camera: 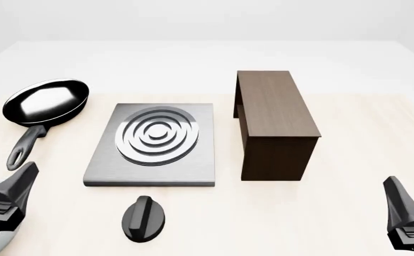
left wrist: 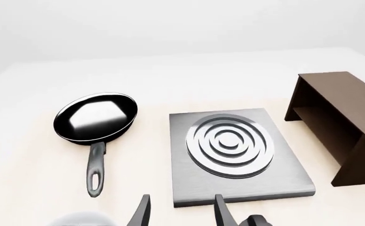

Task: Turn on the stove.

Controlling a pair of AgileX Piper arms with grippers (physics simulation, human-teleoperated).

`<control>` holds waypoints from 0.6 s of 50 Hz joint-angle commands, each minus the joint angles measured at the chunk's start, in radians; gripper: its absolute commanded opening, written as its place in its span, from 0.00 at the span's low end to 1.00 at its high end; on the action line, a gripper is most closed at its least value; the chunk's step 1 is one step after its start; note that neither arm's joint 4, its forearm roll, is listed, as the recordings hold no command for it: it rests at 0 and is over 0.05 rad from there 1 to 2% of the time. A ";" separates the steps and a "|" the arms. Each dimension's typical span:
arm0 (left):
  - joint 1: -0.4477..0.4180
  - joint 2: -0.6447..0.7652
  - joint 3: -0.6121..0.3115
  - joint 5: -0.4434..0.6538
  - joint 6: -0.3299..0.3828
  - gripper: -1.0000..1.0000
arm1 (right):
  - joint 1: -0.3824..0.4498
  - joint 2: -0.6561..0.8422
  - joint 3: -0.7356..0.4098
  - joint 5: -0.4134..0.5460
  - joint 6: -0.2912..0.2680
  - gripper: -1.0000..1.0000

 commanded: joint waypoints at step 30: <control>-0.080 0.320 -0.089 0.089 0.116 1.00 | 0.000 0.000 0.000 0.000 0.002 1.00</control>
